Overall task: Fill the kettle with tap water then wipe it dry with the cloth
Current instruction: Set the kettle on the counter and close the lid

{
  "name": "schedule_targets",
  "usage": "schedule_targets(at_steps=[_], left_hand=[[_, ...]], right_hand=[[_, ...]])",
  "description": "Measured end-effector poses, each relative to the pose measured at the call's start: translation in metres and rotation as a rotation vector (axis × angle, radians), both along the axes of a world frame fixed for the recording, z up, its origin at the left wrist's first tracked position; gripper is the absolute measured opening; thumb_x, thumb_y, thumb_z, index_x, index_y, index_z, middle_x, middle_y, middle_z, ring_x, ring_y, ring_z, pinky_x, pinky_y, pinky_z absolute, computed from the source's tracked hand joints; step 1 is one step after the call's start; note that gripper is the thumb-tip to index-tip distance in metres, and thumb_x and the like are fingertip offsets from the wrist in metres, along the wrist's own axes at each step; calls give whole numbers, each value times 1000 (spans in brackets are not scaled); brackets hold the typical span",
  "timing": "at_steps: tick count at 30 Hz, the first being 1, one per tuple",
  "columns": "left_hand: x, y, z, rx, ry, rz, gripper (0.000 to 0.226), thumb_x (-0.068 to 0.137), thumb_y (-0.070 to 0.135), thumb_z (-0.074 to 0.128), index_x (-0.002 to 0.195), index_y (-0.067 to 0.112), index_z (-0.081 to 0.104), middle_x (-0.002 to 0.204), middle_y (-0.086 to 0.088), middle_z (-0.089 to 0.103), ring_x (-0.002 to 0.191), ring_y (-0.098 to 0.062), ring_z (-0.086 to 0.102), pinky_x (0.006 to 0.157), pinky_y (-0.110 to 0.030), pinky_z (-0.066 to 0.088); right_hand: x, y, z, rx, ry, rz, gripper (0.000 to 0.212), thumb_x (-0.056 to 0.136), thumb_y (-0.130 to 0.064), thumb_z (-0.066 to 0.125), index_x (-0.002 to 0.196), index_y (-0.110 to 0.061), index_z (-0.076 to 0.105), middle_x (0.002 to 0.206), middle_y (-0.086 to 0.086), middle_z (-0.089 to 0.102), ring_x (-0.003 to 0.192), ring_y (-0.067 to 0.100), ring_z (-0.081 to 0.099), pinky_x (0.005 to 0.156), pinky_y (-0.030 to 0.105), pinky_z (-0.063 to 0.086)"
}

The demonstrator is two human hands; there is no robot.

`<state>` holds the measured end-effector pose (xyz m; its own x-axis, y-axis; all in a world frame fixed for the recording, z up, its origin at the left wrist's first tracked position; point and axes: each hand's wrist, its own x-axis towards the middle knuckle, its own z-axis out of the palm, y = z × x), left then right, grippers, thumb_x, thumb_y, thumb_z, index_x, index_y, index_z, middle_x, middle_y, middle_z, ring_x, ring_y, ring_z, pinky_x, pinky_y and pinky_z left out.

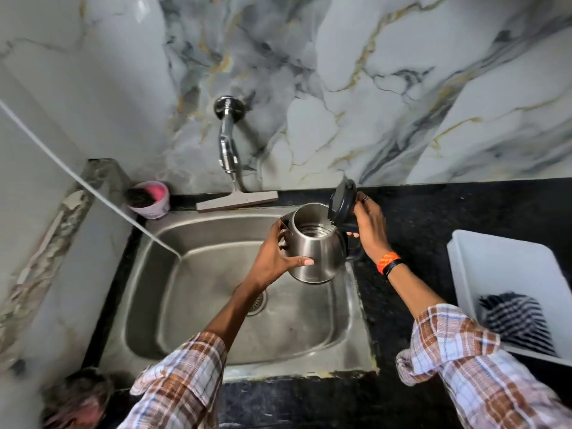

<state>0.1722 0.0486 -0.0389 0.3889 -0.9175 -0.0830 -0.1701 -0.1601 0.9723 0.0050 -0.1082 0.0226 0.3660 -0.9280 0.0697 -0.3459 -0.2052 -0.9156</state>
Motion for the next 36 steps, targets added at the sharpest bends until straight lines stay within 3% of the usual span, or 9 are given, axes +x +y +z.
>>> schedule_targets(at_steps=[5, 10, 15, 18, 21, 24, 28, 30, 36], left_hand=[[-77, -30, -10, 0, 0, 4, 112, 46, 34, 102, 141, 38, 43, 127, 36, 59, 118, 19, 55, 91, -8, 50], [-148, -54, -17, 8, -33, -7, 116, 42, 48, 100, 143, 38, 43, 129, 21, 62, 117, 1, 60, 99, -18, 52], [-200, -67, -19, 13, -49, 27, 111, 38, 61, 97, 134, 50, 43, 124, 24, 64, 109, 13, 61, 96, -13, 50], [-221, -70, -24, 26, -85, 64, 109, 40, 54, 99, 133, 49, 43, 117, 28, 63, 106, 14, 62, 96, -16, 52], [-236, -73, -25, 36, -102, 98, 114, 43, 48, 101, 141, 33, 46, 127, 15, 67, 113, -6, 67, 104, -35, 55], [-244, -74, -22, 36, -129, 114, 115, 42, 53, 100, 142, 39, 43, 133, 12, 67, 117, -9, 67, 105, -40, 55], [-248, -72, -20, 33, -159, 109, 111, 47, 56, 99, 141, 50, 40, 137, 19, 63, 124, -6, 63, 108, -39, 54], [-249, -71, -19, 38, -157, 107, 110, 48, 56, 99, 138, 56, 37, 134, 24, 61, 124, -5, 62, 108, -39, 54], [-249, -72, -19, 71, -162, 101, 114, 51, 47, 100, 146, 38, 38, 139, 10, 63, 125, -11, 62, 108, -44, 54]], right_hand=[[-82, -18, 1, 14, 16, -73, 55, 82, -52, 41, 99, -8, 68, 100, 16, 75, 98, 36, 67, 90, 53, 50], [-155, -44, -10, 58, 25, -70, 44, 88, -47, 43, 97, -12, 67, 101, 12, 75, 99, 35, 67, 93, 61, 51], [-202, -61, -14, 101, 61, -16, 40, 90, -57, 43, 110, -38, 71, 112, -16, 75, 111, 9, 69, 85, 37, 61], [-222, -69, -17, 109, 106, 36, 44, 94, -56, 40, 114, -30, 69, 117, -2, 74, 114, 21, 68, 97, 51, 57], [-234, -74, -15, 118, 173, 89, 50, 95, -56, 36, 113, -22, 67, 116, 7, 74, 112, 29, 68, 101, 56, 53], [-238, -78, -11, 64, 283, 207, 49, 92, -54, 32, 117, -27, 64, 118, 6, 73, 112, 28, 66, 101, 49, 50], [-233, -85, -4, 52, 469, 302, 48, 77, -77, 36, 106, -43, 53, 86, -15, 72, 82, 14, 70, 82, 41, 49], [-231, -86, -5, 2, 540, 320, 52, 76, -82, 37, 106, -42, 50, 88, -4, 73, 82, 22, 67, 80, 40, 47], [-219, -83, -6, -97, 657, 361, 48, 83, -76, 55, 114, -40, 46, 82, -1, 66, 85, 27, 59, 79, 39, 41]])
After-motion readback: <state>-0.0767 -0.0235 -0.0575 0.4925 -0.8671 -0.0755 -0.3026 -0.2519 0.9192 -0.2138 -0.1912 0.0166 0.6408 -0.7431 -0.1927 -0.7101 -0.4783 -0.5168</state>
